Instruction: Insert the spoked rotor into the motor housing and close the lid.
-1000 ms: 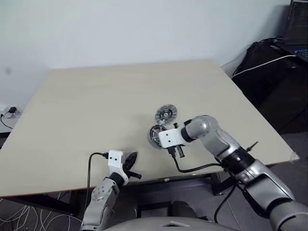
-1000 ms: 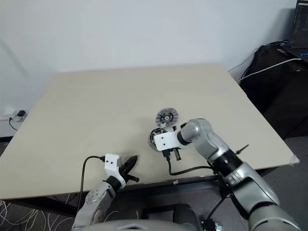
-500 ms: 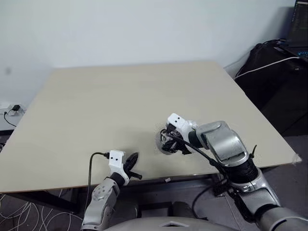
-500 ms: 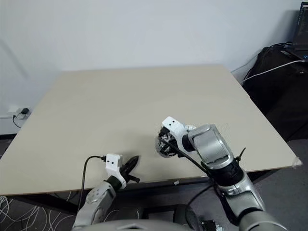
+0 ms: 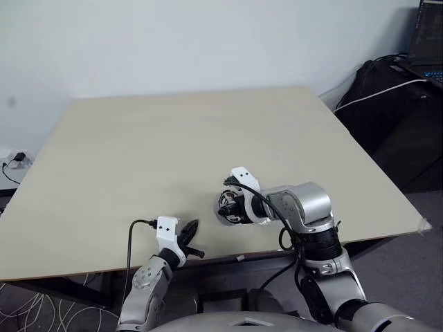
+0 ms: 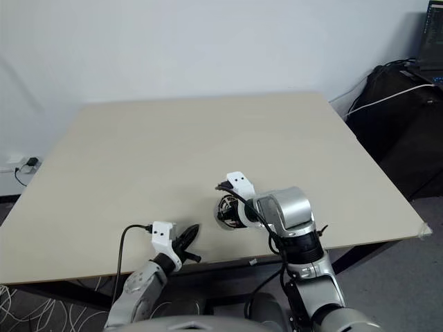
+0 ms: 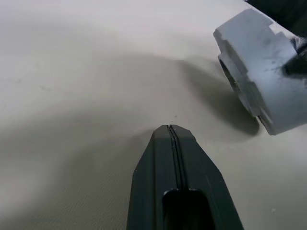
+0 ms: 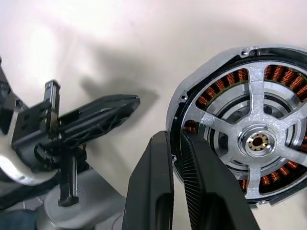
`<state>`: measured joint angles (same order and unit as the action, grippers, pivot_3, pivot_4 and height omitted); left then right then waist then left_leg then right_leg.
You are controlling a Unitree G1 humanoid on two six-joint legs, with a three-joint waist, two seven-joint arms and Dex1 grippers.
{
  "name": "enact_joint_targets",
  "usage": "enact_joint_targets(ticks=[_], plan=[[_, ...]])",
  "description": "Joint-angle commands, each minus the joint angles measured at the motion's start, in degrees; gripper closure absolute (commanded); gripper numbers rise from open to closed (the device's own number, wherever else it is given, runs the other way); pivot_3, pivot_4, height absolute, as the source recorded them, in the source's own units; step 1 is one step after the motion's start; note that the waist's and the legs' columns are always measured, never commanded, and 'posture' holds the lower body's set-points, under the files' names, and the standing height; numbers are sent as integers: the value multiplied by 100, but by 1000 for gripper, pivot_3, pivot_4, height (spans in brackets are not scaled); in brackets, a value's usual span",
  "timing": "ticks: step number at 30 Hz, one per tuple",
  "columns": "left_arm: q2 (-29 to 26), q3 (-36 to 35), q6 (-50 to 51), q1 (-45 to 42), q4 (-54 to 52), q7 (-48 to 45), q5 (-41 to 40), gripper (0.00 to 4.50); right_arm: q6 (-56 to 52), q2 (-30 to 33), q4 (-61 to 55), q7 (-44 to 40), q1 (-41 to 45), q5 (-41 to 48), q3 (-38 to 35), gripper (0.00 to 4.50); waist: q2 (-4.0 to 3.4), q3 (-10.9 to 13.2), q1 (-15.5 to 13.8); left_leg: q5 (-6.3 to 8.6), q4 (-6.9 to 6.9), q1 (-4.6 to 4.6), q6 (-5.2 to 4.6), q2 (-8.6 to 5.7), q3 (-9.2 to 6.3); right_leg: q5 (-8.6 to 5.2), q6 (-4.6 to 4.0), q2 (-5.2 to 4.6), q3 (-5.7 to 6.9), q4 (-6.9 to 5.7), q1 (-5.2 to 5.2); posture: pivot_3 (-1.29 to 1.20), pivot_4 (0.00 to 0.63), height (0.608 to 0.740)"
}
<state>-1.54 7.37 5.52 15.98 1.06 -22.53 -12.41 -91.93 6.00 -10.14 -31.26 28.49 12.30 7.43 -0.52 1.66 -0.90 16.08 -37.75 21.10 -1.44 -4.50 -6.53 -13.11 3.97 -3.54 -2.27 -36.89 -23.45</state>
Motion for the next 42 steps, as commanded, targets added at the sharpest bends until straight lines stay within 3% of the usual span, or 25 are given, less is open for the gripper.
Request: enact_joint_targets(ticks=[1,6,13,14,23,27,30,33,38,42], plan=[[51,11,-37,-26,-291,30,-78,4500,-57,-83,112,545,163,542,-167,4450,-8,-7,3,0,0,0,0,0,0,0,0,0,0,0,1,0,0,740],[49,18,-5,-13,-339,28,-72,4500,-57,-437,555,1159,358,780,-290,4450,-33,-31,29,-1,0,-7,0,2,0,0,0,3,0,-4,5,0,0,740],[32,22,29,1,-389,25,-64,4500,315,-928,1231,1654,578,453,-593,4450,-38,-50,126,-3,1,-18,-1,1,3,0,0,7,-3,-8,11,0,0,740],[29,20,30,2,-393,27,-61,4500,444,-973,1365,1679,599,435,-603,3734,-39,-52,140,-3,1,-19,-1,1,3,0,0,7,-3,-8,12,0,0,740],[0,1,42,-25,-384,17,-59,4500,972,-1421,1796,1713,602,562,-611,1013,-56,-65,200,-5,4,-31,1,2,5,1,0,9,-7,-12,19,0,0,740],[-18,-1,51,-28,-385,5,-65,4500,1224,-1532,1112,1357,542,942,-548,1013,-57,-64,213,-6,4,-31,0,2,5,1,1,9,-7,-12,19,0,0,740],[-28,1,56,-16,-393,-2,-69,4500,2324,-1407,252,1301,418,843,-326,1013,-57,-63,219,-6,8,-30,0,2,4,1,1,9,-7,-10,18,0,0,740],[-36,1,61,12,-416,-1,-70,4500,3373,-999,-366,1480,270,424,-133,1633,-54,-65,212,-6,11,-30,0,1,4,0,3,8,-5,-6,19,0,0,740],[-75,24,69,68,-472,-12,-45,4500,4647,23,-1009,2071,-303,-628,-14,3247,-39,-72,162,-6,9,-30,0,-2,5,1,5,5,-5,-1,24,0,0,740],[-169,101,51,83,-508,-136,-19,4500,5464,868,-1357,2427,-1446,-1337,-292,4488,-35,-70,124,-6,12,-30,0,1,7,-2,4,5,-5,2,25,0,0,740]])
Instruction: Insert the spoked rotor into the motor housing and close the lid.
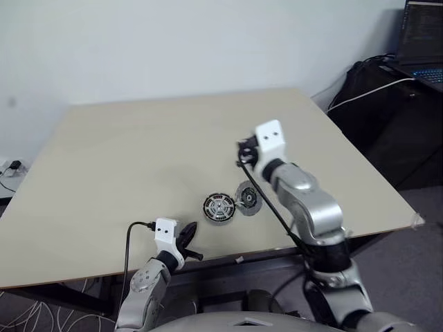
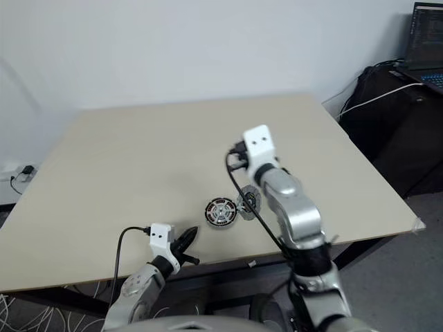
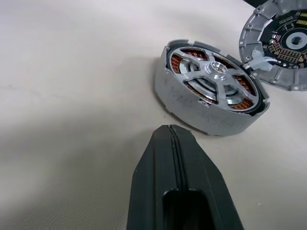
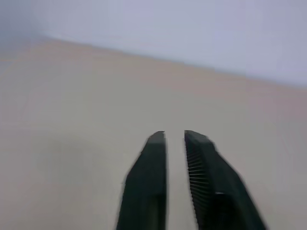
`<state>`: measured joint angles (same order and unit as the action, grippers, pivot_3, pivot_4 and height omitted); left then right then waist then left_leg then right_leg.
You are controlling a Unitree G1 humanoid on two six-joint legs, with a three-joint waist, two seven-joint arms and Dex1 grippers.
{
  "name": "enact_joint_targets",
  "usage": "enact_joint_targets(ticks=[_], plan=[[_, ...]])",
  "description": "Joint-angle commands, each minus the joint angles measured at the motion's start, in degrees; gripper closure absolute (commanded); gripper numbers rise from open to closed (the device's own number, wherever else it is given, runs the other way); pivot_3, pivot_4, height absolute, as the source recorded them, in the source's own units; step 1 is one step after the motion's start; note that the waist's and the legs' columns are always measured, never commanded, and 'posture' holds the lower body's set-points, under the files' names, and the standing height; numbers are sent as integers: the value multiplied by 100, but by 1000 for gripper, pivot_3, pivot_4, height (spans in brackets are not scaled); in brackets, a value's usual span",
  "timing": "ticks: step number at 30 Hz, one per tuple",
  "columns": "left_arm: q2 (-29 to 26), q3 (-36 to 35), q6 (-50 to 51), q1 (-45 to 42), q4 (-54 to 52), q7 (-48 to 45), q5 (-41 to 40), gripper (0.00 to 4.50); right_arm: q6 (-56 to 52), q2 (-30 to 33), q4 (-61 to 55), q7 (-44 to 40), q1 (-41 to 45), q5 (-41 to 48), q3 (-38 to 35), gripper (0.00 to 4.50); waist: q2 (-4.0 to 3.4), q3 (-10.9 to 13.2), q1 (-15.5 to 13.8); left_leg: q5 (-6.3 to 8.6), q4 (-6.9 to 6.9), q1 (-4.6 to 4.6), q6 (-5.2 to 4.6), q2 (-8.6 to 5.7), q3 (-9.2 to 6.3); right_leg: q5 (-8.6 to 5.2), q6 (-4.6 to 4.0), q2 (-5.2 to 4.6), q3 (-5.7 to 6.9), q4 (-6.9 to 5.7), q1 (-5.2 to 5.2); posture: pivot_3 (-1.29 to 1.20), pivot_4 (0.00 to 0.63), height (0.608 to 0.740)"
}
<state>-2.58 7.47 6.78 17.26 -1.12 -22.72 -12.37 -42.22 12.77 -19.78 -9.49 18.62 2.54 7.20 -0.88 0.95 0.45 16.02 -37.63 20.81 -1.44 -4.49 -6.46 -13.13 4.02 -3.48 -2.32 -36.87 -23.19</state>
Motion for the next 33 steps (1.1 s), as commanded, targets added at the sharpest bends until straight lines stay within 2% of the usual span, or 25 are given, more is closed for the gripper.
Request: enact_joint_targets(ticks=[1,6,9,11,15,24,33], plan=[[-98,111,-77,-48,-298,-160,-21,4500,636,305,-442,296,-706,-444,-338,4488,3,2,-10,1,1,-1,-1,0,-1,-2,1,0,1,2,2,0,0,740],[-262,217,48,-161,-307,-347,-32,4500,1361,1056,-410,248,-1886,-1043,-435,4488,7,21,17,1,-2,-13,-6,3,12,-26,37,1,-10,0,42,0,0,740],[-330,257,137,-222,-306,-412,-52,4500,1850,1402,-265,-315,-2427,-910,-310,4488,22,34,13,-2,-7,-26,-11,5,18,-35,26,2,-15,1,56,0,0,740],[-350,262,177,-236,-306,-439,-60,4500,2087,1417,-180,-557,-2619,-732,-281,4488,37,47,12,-2,-8,-46,-11,7,15,-41,20,0,-10,4,62,0,0,740],[-376,274,212,-248,-310,-456,-68,4500,2315,1177,99,-739,-2637,-549,-212,4488,54,69,15,0,-11,-60,-9,9,18,-42,21,-2,-16,3,71,0,0,740],[-340,237,204,-198,-343,-394,-56,4500,2526,717,1032,-895,-1986,-701,259,4488,64,79,-34,-1,-11,-57,-14,8,15,-38,24,-2,-14,6,66,0,0,740],[-284,187,173,-140,-385,-321,-75,4500,2563,590,1440,-1143,-1623,-622,343,4488,63,80,-134,1,-9,-56,-16,7,14,-38,23,-1,-12,7,65,0,0,740]])
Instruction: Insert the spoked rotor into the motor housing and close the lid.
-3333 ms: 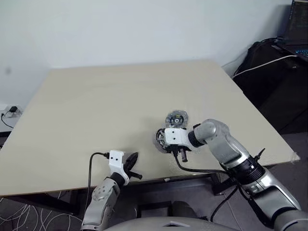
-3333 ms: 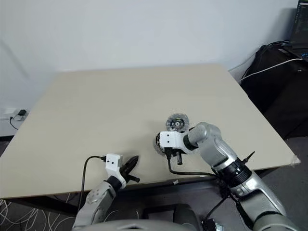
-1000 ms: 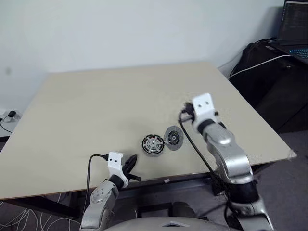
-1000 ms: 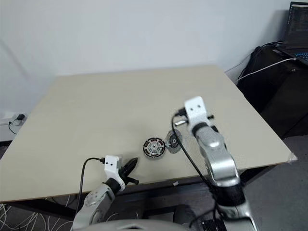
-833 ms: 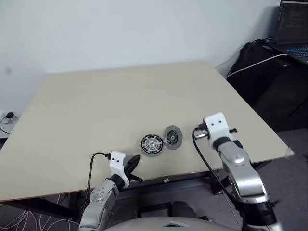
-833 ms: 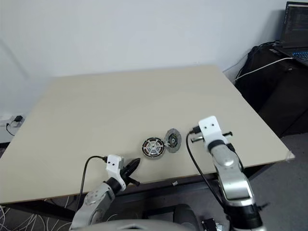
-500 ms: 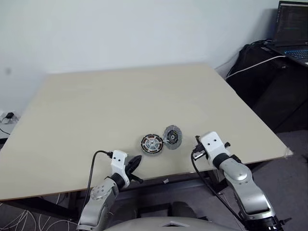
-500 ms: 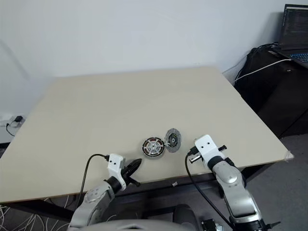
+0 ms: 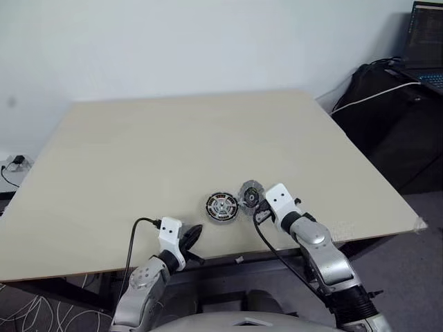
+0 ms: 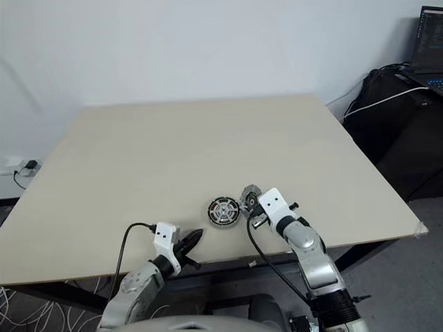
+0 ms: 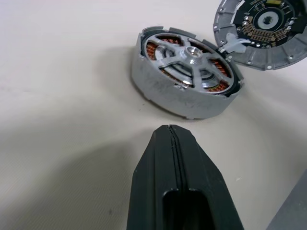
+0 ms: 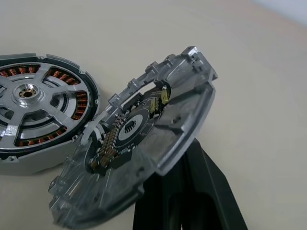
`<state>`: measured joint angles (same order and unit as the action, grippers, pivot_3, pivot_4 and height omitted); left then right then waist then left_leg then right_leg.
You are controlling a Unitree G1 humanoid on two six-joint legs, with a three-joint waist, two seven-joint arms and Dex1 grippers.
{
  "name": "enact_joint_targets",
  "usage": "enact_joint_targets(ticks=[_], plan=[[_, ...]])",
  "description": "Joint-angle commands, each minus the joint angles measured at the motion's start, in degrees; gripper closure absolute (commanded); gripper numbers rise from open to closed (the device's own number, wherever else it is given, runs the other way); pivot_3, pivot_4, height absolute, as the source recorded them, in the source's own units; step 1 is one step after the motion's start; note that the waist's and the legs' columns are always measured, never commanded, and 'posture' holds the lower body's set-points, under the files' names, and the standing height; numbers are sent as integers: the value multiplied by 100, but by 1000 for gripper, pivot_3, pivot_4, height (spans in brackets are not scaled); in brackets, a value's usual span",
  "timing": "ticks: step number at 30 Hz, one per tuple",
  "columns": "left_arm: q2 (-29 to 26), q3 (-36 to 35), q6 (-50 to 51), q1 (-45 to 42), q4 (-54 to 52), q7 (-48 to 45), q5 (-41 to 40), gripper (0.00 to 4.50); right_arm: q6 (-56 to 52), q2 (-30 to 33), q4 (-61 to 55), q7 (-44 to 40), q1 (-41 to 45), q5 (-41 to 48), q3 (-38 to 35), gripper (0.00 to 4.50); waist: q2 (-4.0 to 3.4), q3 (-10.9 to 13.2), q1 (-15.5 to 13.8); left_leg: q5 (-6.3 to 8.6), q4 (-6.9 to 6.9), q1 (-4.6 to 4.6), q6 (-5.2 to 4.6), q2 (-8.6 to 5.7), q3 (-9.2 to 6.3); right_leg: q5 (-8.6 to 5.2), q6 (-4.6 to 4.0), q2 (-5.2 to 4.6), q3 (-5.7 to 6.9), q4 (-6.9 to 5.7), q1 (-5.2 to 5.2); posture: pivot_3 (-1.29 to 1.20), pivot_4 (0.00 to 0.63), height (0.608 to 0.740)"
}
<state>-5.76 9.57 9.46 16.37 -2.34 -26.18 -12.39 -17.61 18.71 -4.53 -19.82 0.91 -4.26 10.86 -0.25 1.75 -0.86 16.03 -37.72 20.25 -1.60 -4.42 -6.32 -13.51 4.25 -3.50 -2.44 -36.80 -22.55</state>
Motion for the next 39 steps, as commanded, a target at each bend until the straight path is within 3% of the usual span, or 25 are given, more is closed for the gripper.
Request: enact_joint_targets(ticks=[1,9,22,33,39], plan=[[33,-31,-89,-45,-271,22,-80,4500,58,43,-157,-247,155,89,20,4488,-1,0,-4,0,0,0,0,0,0,0,0,0,0,0,0,0,0,740],[15,-36,-24,-87,-249,-40,-128,4500,-592,141,-650,-1267,395,551,305,4488,-3,3,13,0,0,-1,0,2,0,0,0,2,0,-2,-1,0,0,740],[-14,-49,-18,-31,-297,35,-176,4500,-623,-64,-335,-1313,702,553,439,4488,1,5,3,0,1,0,1,1,-1,5,9,1,1,-1,-2,0,0,740],[-49,-29,43,-13,-347,44,-205,4500,-1007,-66,-294,-2171,748,1072,794,4488,1,6,1,1,1,1,0,1,-2,5,9,0,3,0,-2,0,0,740],[-73,-15,55,14,-377,63,-208,4500,-1007,-105,98,-2211,927,1001,916,4488,2,6,0,1,1,0,1,1,-2,5,9,0,3,0,-2,0,0,740]])
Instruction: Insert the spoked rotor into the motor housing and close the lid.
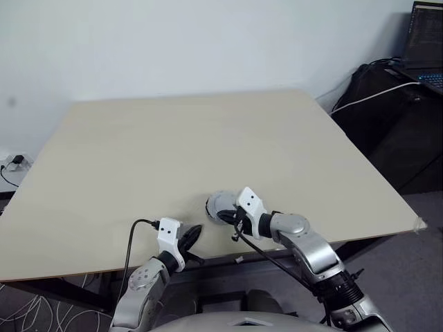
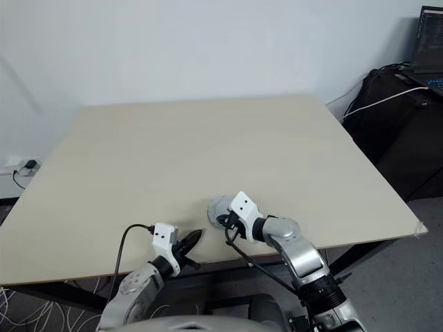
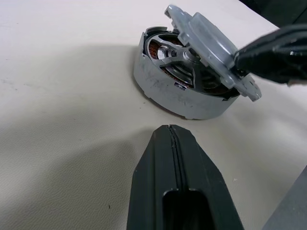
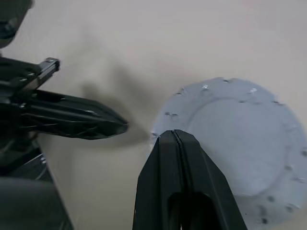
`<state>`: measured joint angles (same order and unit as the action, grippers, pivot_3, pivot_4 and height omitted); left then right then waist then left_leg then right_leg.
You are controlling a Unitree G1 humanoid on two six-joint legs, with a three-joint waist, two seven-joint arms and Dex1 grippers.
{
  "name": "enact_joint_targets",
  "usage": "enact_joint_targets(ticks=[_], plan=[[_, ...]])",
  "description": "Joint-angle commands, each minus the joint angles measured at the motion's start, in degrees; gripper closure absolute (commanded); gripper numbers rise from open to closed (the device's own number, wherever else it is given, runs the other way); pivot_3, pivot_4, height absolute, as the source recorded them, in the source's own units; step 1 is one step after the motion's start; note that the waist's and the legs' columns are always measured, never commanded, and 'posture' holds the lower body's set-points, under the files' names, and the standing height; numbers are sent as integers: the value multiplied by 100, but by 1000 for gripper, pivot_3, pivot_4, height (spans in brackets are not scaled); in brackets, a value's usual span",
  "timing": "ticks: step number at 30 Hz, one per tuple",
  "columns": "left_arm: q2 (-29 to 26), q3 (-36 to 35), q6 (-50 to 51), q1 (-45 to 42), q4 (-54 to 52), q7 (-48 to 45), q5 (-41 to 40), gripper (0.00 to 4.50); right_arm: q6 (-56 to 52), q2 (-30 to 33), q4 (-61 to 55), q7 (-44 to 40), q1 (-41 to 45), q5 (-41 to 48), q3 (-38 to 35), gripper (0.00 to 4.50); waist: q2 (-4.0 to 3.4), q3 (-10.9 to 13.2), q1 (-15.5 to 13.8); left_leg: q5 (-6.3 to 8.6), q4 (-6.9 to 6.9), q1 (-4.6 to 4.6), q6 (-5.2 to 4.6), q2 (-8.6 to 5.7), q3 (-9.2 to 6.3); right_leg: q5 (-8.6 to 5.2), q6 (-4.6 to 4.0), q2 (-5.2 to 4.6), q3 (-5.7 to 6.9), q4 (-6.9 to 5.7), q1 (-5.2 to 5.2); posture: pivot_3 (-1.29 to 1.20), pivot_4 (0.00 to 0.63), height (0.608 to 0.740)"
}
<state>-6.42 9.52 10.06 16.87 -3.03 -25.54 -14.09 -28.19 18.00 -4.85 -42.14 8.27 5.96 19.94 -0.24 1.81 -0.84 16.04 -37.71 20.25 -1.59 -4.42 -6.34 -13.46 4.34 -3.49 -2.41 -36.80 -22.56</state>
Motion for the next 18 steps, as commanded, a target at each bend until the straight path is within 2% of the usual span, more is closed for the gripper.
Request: enact_joint_targets(ticks=[1,11,18], plan=[[-9,-5,-3,-23,-320,4,-37,4500,85,-54,213,43,222,-46,18,4488,0,0,-2,0,0,0,0,0,0,0,0,0,0,0,0,0,0,740],[-35,-1,10,-21,-312,25,-23,4500,338,-353,781,403,411,-131,-103,4488,-1,0,-3,0,0,0,1,-2,0,1,1,-1,0,0,0,0,0,740],[-39,14,13,-36,-307,17,-20,4500,343,-299,303,152,250,57,-22,4488,-1,1,-3,0,-1,0,3,-2,0,1,0,-1,0,-2,0,0,0,740]])
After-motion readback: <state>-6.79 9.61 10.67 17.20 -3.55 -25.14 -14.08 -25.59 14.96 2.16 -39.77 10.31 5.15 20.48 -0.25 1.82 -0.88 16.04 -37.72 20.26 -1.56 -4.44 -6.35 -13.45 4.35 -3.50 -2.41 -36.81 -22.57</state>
